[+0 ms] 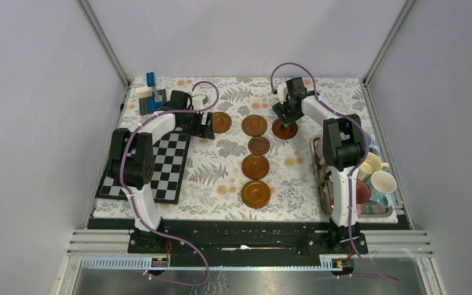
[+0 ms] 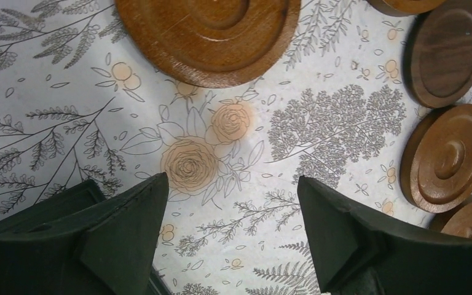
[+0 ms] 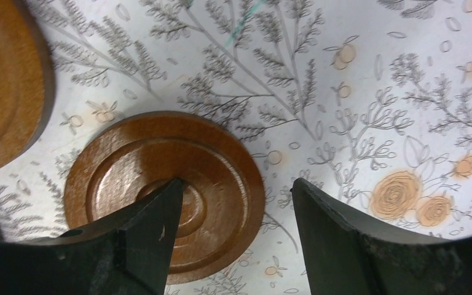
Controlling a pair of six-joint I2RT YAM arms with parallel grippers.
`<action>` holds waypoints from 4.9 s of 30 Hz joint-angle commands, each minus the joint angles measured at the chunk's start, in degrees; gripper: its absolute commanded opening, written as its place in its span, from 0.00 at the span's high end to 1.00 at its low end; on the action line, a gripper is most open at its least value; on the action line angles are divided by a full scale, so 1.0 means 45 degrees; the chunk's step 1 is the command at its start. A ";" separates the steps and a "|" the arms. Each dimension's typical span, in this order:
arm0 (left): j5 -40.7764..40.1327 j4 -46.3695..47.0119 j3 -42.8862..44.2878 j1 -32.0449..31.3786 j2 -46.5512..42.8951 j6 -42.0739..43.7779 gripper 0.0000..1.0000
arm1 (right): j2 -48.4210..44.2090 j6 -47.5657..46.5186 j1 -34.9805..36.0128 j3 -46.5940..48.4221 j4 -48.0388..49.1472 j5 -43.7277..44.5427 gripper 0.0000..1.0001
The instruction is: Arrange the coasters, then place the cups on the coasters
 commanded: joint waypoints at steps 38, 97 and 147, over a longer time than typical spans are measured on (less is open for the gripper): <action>-0.4002 0.0938 -0.0155 -0.6918 0.1027 0.1650 0.18 | -0.6987 0.1936 -0.0686 -0.2131 -0.1732 -0.4073 0.16; 0.1857 -0.0708 -0.0567 0.1314 -0.4010 -0.0963 0.04 | -0.8012 0.0106 0.8134 -0.9958 0.1260 -0.0514 0.19; -0.0621 0.5769 -0.1368 -0.4589 -0.0885 -0.0523 0.42 | -0.5447 -0.0649 0.0731 -0.6330 0.0177 -0.1317 0.37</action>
